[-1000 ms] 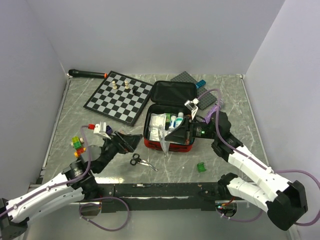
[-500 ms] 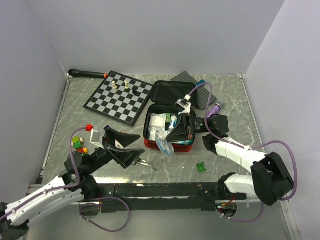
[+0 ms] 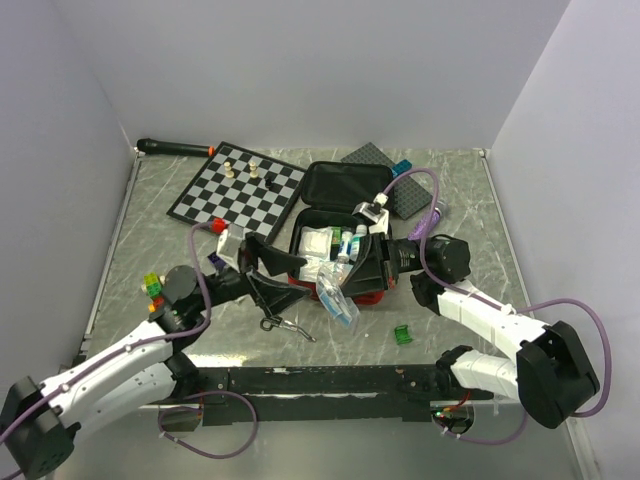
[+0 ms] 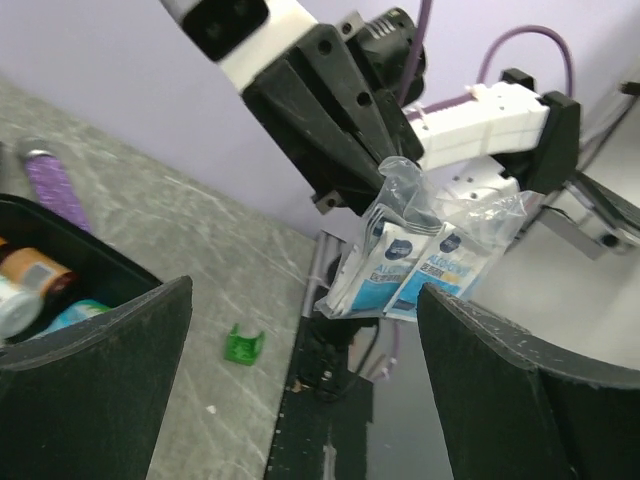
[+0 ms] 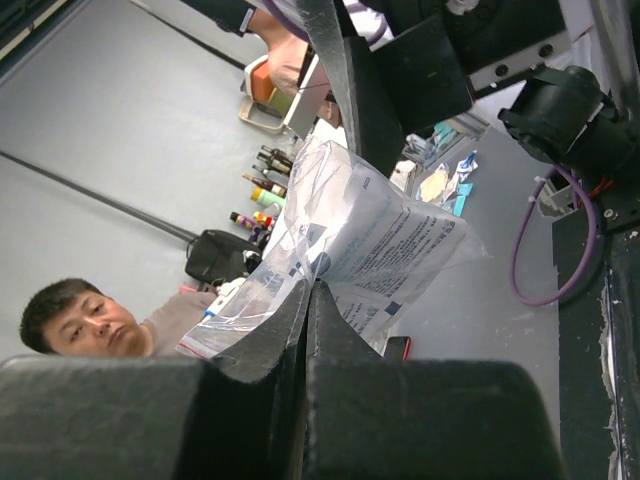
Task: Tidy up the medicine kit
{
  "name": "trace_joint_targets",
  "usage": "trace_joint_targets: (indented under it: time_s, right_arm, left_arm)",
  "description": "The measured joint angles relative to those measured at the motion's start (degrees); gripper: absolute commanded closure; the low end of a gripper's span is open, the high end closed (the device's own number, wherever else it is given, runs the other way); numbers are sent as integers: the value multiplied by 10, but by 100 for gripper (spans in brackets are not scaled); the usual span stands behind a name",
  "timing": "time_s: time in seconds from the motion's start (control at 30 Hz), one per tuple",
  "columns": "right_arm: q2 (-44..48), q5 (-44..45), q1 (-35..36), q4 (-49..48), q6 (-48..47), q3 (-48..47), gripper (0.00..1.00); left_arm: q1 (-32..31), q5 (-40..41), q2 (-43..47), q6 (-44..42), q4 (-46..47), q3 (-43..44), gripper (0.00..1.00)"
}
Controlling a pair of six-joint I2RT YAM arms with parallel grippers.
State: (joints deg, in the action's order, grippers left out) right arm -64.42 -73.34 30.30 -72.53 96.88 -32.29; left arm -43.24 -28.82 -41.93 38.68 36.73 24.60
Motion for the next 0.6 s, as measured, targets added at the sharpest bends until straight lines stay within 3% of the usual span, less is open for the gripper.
trace_joint_targets:
  time_s: [0.23, 0.6]
  right_arm:
    - [3, -1, 1, -2, 2, 0, 100]
    - [3, -2, 1, -2, 2, 0, 100]
  left_arm:
    - [4, -86, -83, 47, 101, 17, 1]
    - [2, -152, -129, 88, 195, 26, 11]
